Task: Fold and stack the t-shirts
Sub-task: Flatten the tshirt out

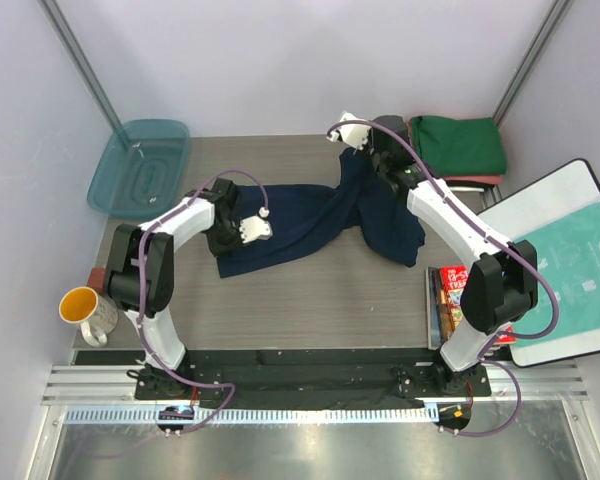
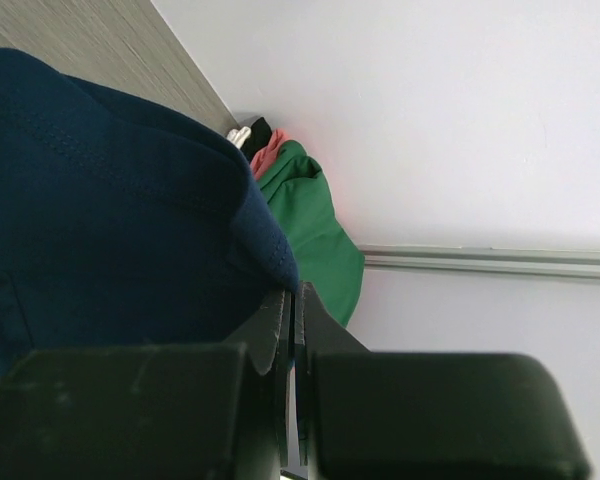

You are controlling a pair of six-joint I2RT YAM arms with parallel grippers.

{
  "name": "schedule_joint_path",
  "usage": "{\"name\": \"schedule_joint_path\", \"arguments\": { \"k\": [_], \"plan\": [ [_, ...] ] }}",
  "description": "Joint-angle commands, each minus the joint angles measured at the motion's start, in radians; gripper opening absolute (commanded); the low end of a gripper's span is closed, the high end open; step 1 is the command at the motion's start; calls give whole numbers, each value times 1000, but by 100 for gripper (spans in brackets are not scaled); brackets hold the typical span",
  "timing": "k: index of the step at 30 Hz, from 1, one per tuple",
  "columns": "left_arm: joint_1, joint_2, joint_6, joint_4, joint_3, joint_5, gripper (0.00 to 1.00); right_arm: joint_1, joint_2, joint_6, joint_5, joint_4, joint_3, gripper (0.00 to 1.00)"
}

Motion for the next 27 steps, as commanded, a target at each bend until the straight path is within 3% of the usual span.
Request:
{"name": "schedule_joint_path", "arguments": {
  "k": [1, 2, 3, 6, 12, 21, 27],
  "plan": [
    [6, 2, -98, 141, -2, -52, 20, 5, -43, 17, 0, 35, 10, 1],
    [6, 4, -110, 158, -7, -63, 26, 3, -43, 20, -2, 35, 12, 1],
    [6, 7, -118, 179, -9, -78, 38, 3, -45, 23, -3, 34, 12, 1],
    [6, 1, -147, 222, -18, -113, 49, 5, -43, 29, -5, 29, 8, 1],
    [6, -62, -139, 249, -55, -98, 51, 7, -43, 31, -7, 26, 2, 1],
    [3, -210, 2, 131, -124, 100, 51, 5, -34, 29, -5, 26, 10, 1],
    [-20, -219, 48, 164, -200, 78, 49, 5, -17, 32, -7, 28, 27, 1]
  ]
}}
